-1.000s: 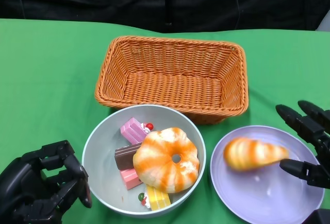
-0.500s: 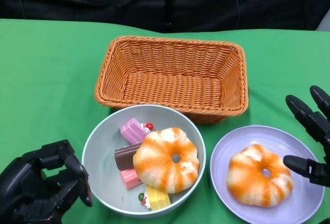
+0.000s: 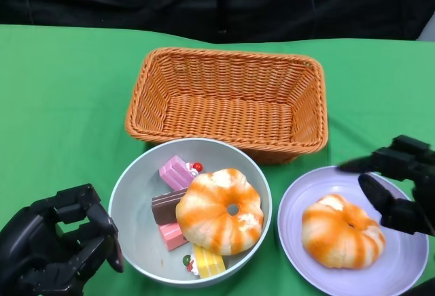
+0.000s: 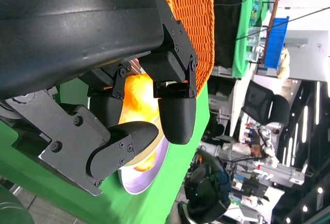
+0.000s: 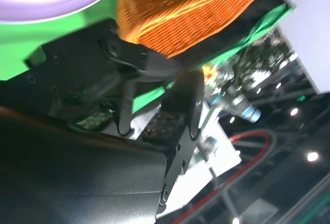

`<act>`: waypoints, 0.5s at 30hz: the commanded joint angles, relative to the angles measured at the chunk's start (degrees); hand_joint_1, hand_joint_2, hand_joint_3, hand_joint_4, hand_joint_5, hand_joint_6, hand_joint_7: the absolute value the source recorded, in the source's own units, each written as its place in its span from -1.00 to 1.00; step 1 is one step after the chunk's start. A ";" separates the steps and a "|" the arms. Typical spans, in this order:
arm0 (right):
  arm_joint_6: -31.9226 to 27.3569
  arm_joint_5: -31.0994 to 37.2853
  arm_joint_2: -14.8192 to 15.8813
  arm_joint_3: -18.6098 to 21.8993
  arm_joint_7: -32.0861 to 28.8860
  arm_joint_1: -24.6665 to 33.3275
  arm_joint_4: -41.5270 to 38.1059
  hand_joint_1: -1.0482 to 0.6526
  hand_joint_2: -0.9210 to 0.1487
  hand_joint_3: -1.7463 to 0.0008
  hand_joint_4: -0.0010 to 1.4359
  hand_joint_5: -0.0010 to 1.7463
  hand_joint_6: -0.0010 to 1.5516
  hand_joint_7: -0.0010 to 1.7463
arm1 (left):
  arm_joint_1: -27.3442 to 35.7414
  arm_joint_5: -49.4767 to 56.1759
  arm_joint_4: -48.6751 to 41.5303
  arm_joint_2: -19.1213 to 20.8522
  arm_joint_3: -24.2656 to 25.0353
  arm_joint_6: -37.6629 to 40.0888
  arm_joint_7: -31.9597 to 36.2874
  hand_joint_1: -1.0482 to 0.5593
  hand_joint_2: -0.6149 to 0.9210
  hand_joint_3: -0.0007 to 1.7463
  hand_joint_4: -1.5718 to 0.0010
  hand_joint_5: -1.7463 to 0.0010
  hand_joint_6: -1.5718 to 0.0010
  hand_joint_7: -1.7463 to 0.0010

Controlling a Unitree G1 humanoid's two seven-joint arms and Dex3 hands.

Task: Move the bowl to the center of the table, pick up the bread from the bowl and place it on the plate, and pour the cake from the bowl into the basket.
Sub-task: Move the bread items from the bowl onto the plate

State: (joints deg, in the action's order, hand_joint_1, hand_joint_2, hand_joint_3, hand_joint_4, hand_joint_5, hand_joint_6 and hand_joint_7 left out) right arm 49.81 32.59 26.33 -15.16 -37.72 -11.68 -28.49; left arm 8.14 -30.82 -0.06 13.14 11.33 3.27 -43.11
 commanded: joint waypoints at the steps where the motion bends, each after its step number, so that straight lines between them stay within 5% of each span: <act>1: -4.55 -3.90 -1.24 1.65 7.73 2.52 7.92 0.12 0.00 -0.66 0.26 0.94 0.16 0.57 | 0.35 0.15 -0.01 0.51 0.15 -0.36 -0.08 0.05 0.27 0.31 0.04 -0.74 -0.01 -0.34; 11: -13.75 -2.15 -5.80 0.72 23.40 4.10 23.97 0.08 -0.11 -0.52 0.28 0.86 0.12 0.55 | 0.33 0.59 0.24 0.21 0.02 -0.57 0.59 0.05 0.24 0.35 0.04 -0.75 -0.02 -0.35; 15: -16.01 0.45 -7.04 -0.05 26.37 4.30 28.03 0.03 -0.18 -0.27 0.14 0.79 0.05 0.33 | 0.26 0.46 0.08 0.22 0.01 -0.61 0.32 0.04 0.25 0.33 0.04 -0.76 -0.01 -0.35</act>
State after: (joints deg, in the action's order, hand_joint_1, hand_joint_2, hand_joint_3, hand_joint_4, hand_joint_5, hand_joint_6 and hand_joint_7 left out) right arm 34.63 32.97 19.17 -15.70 -12.05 -8.06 -1.62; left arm 8.14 -30.63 -0.01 12.93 11.17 3.08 -43.05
